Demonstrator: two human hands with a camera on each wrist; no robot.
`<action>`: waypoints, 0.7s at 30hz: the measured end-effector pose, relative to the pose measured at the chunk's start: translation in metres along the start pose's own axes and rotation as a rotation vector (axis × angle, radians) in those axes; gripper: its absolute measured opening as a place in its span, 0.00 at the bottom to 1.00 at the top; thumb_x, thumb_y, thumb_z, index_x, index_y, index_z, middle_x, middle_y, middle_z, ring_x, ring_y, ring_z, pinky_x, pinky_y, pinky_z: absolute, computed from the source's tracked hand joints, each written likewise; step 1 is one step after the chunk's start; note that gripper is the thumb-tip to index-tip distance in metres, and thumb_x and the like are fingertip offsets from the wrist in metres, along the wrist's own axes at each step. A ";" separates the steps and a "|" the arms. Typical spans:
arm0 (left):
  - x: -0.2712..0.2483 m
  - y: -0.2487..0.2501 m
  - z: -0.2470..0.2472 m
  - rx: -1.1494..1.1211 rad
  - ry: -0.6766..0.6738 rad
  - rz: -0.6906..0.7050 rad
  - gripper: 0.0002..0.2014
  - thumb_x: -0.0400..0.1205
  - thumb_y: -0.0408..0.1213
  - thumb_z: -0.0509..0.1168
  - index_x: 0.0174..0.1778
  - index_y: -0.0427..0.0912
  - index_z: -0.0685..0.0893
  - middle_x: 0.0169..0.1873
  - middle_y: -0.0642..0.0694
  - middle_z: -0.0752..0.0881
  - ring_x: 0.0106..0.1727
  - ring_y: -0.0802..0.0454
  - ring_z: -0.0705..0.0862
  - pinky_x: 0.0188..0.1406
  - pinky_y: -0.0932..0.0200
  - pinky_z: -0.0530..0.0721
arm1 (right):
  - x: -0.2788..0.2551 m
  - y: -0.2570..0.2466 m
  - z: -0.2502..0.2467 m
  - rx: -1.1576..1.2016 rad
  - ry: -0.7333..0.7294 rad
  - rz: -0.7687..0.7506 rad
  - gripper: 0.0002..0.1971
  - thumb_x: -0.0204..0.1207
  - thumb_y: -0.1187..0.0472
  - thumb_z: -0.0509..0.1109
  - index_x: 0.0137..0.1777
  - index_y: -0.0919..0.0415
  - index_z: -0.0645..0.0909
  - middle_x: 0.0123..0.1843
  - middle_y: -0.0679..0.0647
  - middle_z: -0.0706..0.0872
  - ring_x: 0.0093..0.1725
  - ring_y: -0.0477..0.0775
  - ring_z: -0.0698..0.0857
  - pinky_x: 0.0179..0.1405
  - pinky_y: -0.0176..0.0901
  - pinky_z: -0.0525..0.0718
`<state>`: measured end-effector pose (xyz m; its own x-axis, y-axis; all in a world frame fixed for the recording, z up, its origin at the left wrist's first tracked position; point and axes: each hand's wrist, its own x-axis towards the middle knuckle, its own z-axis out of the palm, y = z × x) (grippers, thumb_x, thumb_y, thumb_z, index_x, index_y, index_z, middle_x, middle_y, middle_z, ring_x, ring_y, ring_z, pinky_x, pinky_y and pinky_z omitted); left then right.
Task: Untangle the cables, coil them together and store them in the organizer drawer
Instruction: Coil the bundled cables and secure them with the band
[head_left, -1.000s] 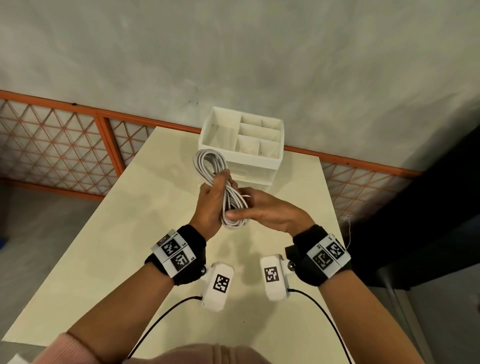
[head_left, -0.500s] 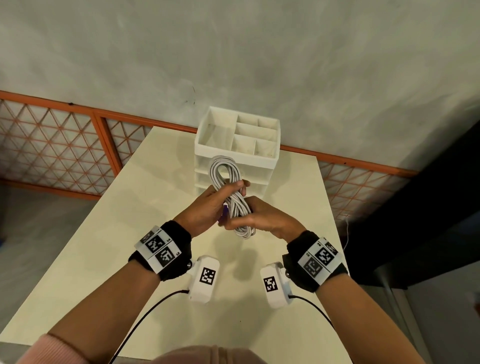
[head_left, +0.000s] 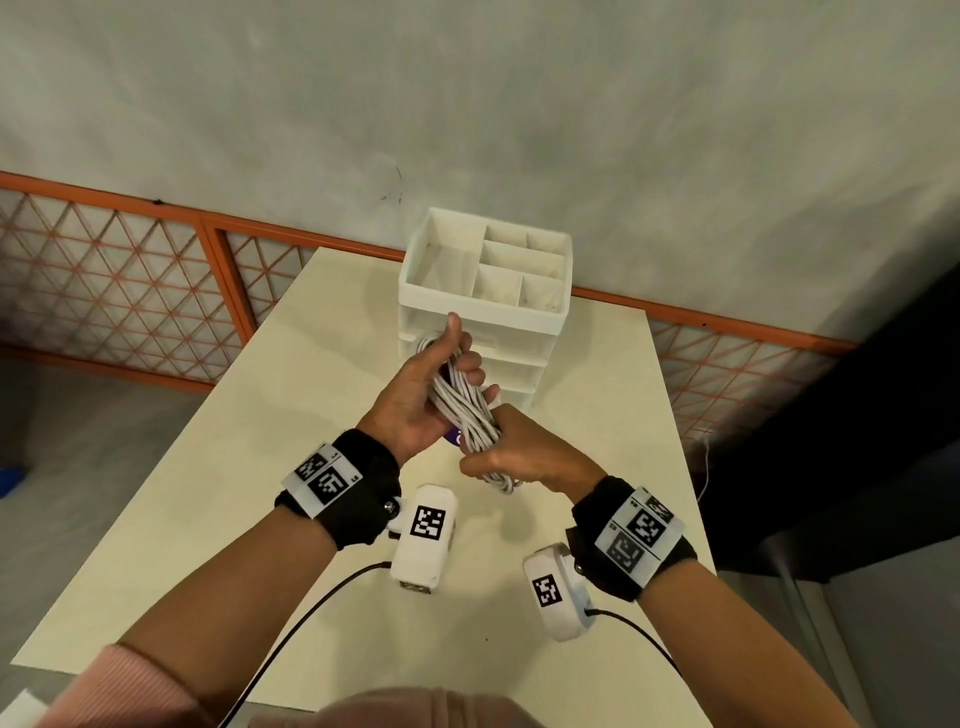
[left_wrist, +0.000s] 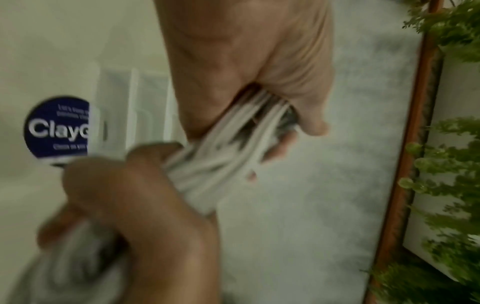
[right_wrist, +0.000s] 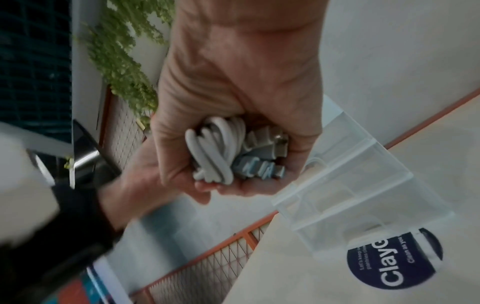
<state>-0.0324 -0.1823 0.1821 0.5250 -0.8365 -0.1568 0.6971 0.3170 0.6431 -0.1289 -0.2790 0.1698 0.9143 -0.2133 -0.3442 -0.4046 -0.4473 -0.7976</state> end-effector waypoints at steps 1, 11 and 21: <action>0.003 -0.003 0.002 0.014 0.106 0.004 0.16 0.76 0.52 0.69 0.27 0.48 0.76 0.19 0.55 0.70 0.21 0.60 0.71 0.32 0.62 0.82 | 0.000 0.001 0.002 -0.035 0.035 0.003 0.12 0.62 0.66 0.73 0.28 0.58 0.71 0.24 0.51 0.73 0.25 0.50 0.72 0.29 0.43 0.71; 0.018 -0.015 -0.006 0.010 0.330 -0.052 0.21 0.77 0.48 0.71 0.23 0.48 0.70 0.16 0.54 0.66 0.18 0.58 0.67 0.25 0.62 0.76 | 0.003 0.012 0.011 -0.392 0.200 0.023 0.10 0.68 0.54 0.72 0.43 0.53 0.73 0.38 0.51 0.83 0.40 0.56 0.82 0.43 0.45 0.76; 0.025 -0.018 -0.002 -0.044 0.414 0.006 0.18 0.79 0.43 0.67 0.25 0.46 0.69 0.14 0.53 0.67 0.16 0.57 0.67 0.23 0.63 0.75 | 0.009 0.019 0.016 -0.282 0.299 -0.013 0.16 0.69 0.51 0.74 0.54 0.55 0.80 0.46 0.55 0.88 0.47 0.61 0.86 0.44 0.51 0.82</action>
<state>-0.0308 -0.2082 0.1651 0.6749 -0.5868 -0.4475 0.7090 0.3475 0.6136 -0.1277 -0.2753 0.1435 0.8912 -0.4307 -0.1425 -0.4198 -0.6636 -0.6192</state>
